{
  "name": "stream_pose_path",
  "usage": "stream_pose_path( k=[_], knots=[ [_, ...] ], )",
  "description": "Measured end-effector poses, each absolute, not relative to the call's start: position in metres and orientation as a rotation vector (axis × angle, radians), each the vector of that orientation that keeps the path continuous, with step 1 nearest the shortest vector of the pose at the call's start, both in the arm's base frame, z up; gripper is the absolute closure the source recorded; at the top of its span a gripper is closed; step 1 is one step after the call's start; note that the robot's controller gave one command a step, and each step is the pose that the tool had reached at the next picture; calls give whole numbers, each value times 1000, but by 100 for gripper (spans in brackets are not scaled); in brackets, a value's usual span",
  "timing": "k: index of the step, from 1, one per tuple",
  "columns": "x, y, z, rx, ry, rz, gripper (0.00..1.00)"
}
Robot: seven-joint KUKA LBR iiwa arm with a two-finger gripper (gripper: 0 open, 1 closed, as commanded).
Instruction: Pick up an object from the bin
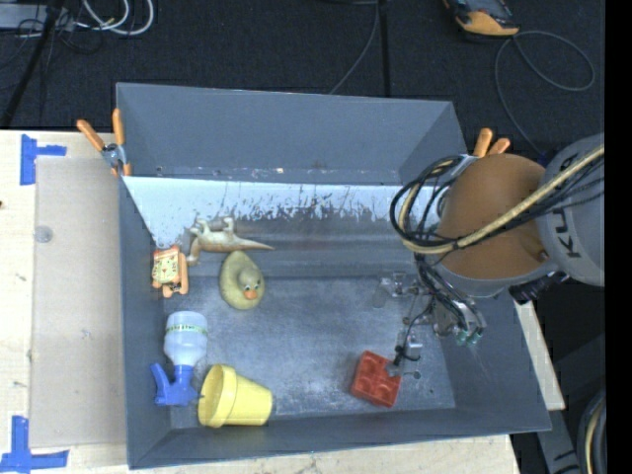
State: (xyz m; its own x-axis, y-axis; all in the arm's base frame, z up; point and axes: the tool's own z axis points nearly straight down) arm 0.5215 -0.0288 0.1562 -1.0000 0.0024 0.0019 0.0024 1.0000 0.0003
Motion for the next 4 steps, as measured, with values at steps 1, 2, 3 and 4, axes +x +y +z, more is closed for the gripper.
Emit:
stream_pose_path(
  k=[1,2,3,4],
  knots=[
    [513,-29,140,85,-3145,0,0],
    [489,-29,70,378,-3118,0,100],
    [489,-29,70,379,-3117,-1,100],
    [490,-31,135,373,-3118,-1,100]
  ],
)
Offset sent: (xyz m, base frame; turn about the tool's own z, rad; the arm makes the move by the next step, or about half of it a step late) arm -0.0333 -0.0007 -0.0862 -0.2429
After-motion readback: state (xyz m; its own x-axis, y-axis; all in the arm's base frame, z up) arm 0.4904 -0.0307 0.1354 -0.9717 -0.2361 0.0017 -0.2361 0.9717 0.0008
